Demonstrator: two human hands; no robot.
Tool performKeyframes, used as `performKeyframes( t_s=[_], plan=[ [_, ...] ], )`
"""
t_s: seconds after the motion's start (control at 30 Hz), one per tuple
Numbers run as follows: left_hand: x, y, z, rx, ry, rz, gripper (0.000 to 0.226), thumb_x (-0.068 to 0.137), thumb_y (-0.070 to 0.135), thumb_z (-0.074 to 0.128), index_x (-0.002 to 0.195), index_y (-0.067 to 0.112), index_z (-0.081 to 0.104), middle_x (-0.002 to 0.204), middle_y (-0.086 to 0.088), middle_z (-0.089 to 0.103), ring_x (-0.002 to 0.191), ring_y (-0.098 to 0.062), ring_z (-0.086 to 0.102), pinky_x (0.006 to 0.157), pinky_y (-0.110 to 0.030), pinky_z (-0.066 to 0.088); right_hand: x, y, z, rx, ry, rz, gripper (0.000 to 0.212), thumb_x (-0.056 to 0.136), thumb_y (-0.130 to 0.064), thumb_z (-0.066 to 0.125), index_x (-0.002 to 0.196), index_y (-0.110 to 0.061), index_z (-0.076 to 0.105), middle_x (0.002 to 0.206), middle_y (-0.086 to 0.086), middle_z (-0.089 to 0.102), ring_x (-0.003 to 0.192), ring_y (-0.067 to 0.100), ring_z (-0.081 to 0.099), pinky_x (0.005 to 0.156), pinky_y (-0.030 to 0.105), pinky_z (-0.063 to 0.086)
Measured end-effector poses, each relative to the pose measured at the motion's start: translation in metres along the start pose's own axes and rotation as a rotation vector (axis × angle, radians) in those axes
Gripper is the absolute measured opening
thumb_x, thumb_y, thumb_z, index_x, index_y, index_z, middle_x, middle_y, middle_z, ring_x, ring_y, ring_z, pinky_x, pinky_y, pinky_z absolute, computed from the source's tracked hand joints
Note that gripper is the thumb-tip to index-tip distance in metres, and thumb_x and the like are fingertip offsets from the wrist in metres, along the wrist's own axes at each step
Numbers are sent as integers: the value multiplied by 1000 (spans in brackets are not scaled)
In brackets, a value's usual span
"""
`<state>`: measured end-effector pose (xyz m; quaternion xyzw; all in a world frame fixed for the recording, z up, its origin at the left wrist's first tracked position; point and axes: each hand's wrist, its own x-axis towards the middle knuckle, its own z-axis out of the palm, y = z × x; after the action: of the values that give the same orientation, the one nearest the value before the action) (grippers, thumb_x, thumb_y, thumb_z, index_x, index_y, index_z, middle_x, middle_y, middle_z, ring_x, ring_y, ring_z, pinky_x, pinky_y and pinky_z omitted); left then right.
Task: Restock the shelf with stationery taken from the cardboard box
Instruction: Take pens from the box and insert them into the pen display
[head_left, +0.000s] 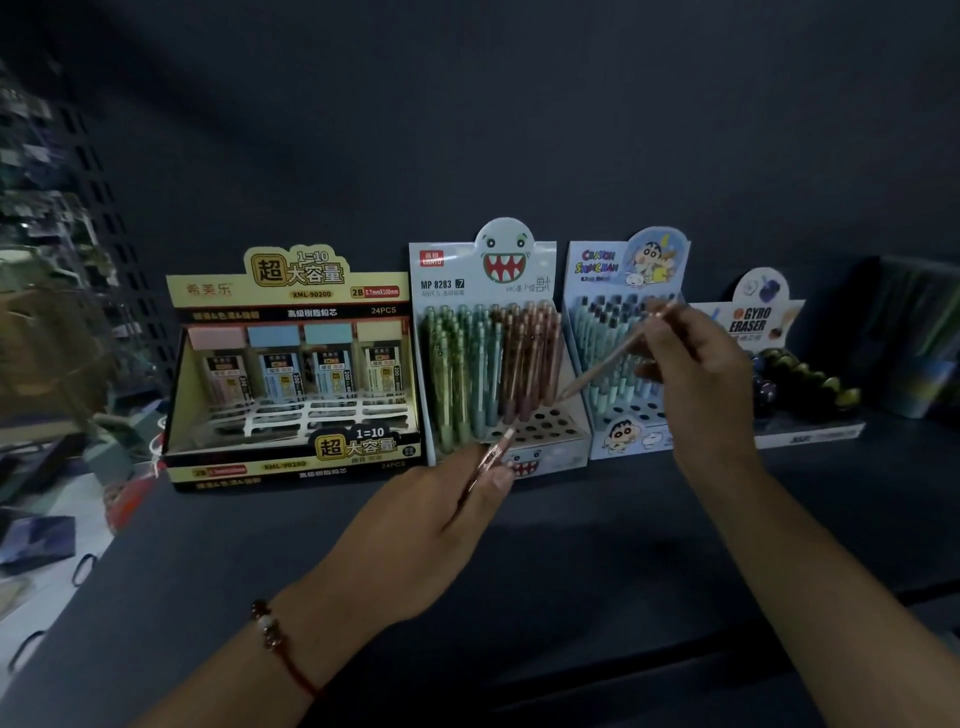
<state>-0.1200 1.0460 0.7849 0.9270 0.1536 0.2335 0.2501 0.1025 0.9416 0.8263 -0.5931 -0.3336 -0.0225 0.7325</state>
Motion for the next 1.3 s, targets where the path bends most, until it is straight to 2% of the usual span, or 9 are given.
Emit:
performKeyframes(
  t_s=[0.17,0.27,0.37,0.53,0.73,0.9,1.0,1.1,1.3],
  plan=[
    [2,-2,-1,37,-13,2,28,98,55,31,89,34,48,59,3,47,52,-10,47,48,-23,31,15,17,17,-366,-118,-139,23,99,-26,54,117,-21,67,95,1,69,76,8,62,66,22,50],
    [3,-4,-2,60,-22,-11,29,98,54,34,96,31,53,60,4,50,53,-7,48,48,-21,30,17,28,23,-448,-202,-161,28,99,-24,55,124,-15,65,97,-6,67,80,-4,58,70,16,43],
    [4,-6,-2,75,-25,-29,26,98,53,38,92,32,52,62,4,51,56,-7,50,49,-20,30,17,32,26,-501,-239,-157,35,99,-26,56,131,-14,61,109,-4,65,96,6,60,79,12,41],
    [4,-6,-2,90,-34,-34,27,99,52,40,86,30,51,62,4,51,58,-8,51,50,-21,32,18,35,31,-572,-292,-156,35,99,-27,56,129,-12,63,119,4,68,106,16,62,92,29,47],
    [3,-4,-2,100,-69,-15,33,99,50,43,75,27,44,62,4,46,57,-10,47,51,-22,30,17,36,35,-628,-268,-179,26,99,-27,56,115,-13,69,94,0,68,83,11,61,67,12,38],
    [3,-5,-3,110,-80,-12,31,99,50,42,79,27,47,68,3,52,65,-14,52,53,-23,33,15,32,36,-634,-282,-157,27,100,-28,54,119,-15,68,98,-2,69,89,14,64,71,21,42],
    [3,-8,-4,116,-67,-1,27,99,50,41,92,28,55,70,3,55,66,-14,54,53,-23,37,5,17,28,-579,-251,-119,38,99,-30,55,136,-22,56,106,-15,60,90,-4,57,76,10,40],
    [3,-9,-4,87,-36,18,30,99,48,43,107,25,61,70,1,58,63,-14,55,53,-24,39,-26,2,18,-413,-258,-84,29,96,-30,58,124,-34,60,97,-24,62,87,-13,58,74,6,46],
    [4,-4,-5,-93,-5,-12,9,97,37,54,105,42,53,76,7,64,60,-7,57,48,-18,38,-92,3,15,-121,-612,182,28,90,-20,66,108,-41,69,95,-12,72,88,5,69,72,23,54]
  ],
)
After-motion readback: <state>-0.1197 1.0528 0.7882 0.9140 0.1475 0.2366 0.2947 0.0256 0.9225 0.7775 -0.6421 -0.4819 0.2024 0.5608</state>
